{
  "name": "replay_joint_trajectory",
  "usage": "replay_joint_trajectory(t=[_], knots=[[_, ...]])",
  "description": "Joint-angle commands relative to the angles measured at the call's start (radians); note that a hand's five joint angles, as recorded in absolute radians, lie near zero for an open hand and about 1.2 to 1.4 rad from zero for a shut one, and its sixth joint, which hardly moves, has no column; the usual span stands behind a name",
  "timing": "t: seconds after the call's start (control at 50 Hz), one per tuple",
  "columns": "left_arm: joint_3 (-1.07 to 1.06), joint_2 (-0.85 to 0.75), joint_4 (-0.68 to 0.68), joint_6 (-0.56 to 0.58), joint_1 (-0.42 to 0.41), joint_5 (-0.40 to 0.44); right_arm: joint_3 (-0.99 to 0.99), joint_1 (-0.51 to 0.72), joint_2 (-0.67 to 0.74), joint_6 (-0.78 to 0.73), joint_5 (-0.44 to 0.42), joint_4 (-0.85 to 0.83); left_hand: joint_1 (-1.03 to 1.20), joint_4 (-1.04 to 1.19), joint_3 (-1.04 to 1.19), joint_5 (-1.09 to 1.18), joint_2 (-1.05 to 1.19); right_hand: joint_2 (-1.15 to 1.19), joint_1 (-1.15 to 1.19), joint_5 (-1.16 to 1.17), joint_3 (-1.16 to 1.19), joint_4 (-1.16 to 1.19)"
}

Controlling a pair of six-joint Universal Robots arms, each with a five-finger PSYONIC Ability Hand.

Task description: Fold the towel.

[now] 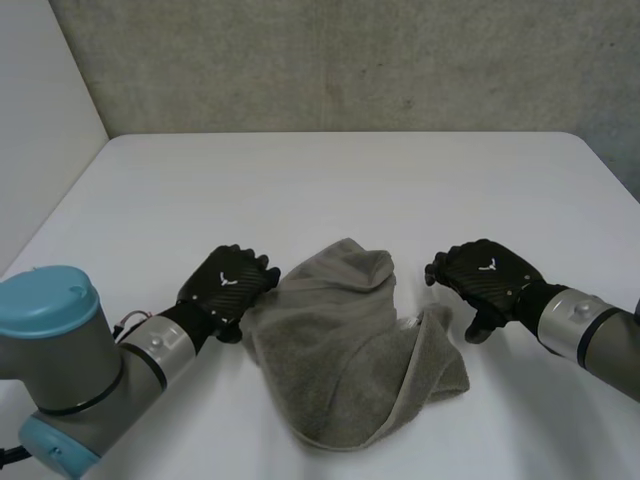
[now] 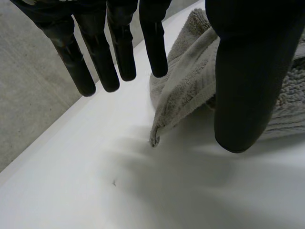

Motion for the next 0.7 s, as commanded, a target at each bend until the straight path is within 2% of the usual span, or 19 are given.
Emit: replay_joint_trajectory(t=[0.02, 0.12, 0.32, 0.42, 0.46, 0.48, 0.52, 0.56, 0.7], knots=[[0.027, -0.014, 0.002, 0.0, -0.001, 0.087, -0.039, 0.001, 0.058, 0.003, -0.003, 0.048, 0.221, 0.221, 0.221, 0.223, 0.222, -0.009, -0.001, 0.021, 0.002, -0.001], [0.041, -0.03, 0.0, 0.001, 0.001, 0.126, -0.041, 0.007, 0.074, 0.006, -0.005, 0.046, 0.277, 0.277, 0.277, 0.278, 0.278, 0.003, 0.01, 0.032, 0.014, 0.011], [0.054, -0.062, -0.001, 0.006, 0.001, 0.133, -0.041, 0.036, 0.081, 0.008, -0.006, 0.046, 0.327, 0.327, 0.327, 0.329, 0.328, 0.05, 0.057, 0.079, 0.061, 0.058], [0.065, -0.076, -0.001, 0.006, 0.001, 0.133, -0.045, 0.05, 0.097, 0.008, -0.006, 0.045, 0.506, 0.506, 0.506, 0.508, 0.507, 0.132, 0.14, 0.162, 0.143, 0.14], [0.073, -0.079, 0.003, 0.006, 0.001, 0.133, -0.056, 0.057, 0.101, 0.006, -0.006, 0.048, 0.681, 0.681, 0.681, 0.683, 0.682, 0.412, 0.42, 0.442, 0.423, 0.42], [0.073, -0.079, 0.003, 0.006, 0.001, 0.133, -0.056, 0.057, 0.101, 0.006, -0.006, 0.048, 0.682, 0.683, 0.683, 0.684, 0.683, 0.414, 0.421, 0.443, 0.425, 0.422], [0.085, -0.077, 0.008, 0.008, 0.001, 0.129, -0.074, 0.06, 0.101, 0.008, -0.006, 0.046, 0.852, 0.852, 0.852, 0.853, 0.852, 0.832, 0.839, 0.861, 0.842, 0.839], [0.105, -0.076, 0.006, 0.008, 0.001, 0.126, -0.091, 0.064, 0.1, 0.011, -0.006, 0.048, 0.852, 0.852, 0.852, 0.854, 0.853, 0.929, 0.936, 0.958, 0.939, 0.937], [0.251, -0.051, 0.003, 0.005, 0.004, 0.112, -0.277, 0.102, 0.075, 0.068, 0.02, 0.051, 0.852, 0.852, 0.852, 0.854, 0.853, 0.93, 0.937, 0.959, 0.94, 0.938]])
